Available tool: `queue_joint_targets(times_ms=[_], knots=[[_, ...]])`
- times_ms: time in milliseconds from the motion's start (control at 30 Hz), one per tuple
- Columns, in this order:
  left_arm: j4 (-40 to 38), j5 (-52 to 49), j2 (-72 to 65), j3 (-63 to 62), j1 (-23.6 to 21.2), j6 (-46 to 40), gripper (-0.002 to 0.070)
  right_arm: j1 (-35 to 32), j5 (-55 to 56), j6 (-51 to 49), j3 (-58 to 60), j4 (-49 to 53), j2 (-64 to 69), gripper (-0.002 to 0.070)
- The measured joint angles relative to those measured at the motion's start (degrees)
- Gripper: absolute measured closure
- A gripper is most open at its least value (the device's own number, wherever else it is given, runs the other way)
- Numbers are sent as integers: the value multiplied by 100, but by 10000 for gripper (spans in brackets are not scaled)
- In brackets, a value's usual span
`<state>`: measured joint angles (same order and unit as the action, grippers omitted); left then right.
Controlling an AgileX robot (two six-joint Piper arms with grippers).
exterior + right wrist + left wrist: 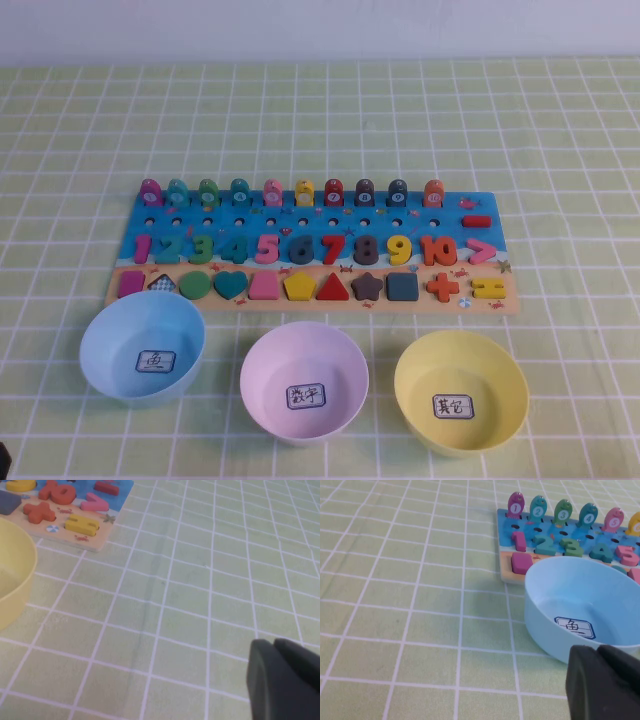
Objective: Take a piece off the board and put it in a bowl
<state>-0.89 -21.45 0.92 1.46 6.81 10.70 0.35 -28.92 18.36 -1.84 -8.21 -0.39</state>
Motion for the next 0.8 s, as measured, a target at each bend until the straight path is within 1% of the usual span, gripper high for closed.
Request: queue_joint_targets(times_ms=[233, 433, 500, 567, 633, 733, 800], knots=[[0, 0, 0, 0, 0, 0, 680, 0, 0, 0, 0, 0, 0, 694], [253, 37, 0, 0, 0, 0, 680, 0, 0, 0, 0, 0, 0, 694], [184, 131, 0, 0, 0, 76, 680, 0, 0, 0, 0, 0, 0, 694], [-105, 289, 0, 0, 0, 298, 680, 0, 0, 0, 0, 0, 0, 694], [-528, 459, 0, 0, 0, 716, 680, 0, 0, 0, 0, 0, 0, 694], [-1371, 718, 0, 0, 0, 1423, 680, 0, 0, 0, 0, 0, 0, 694], [-1738, 858, 0, 0, 0, 1701, 680, 0, 0, 0, 0, 0, 0, 694]])
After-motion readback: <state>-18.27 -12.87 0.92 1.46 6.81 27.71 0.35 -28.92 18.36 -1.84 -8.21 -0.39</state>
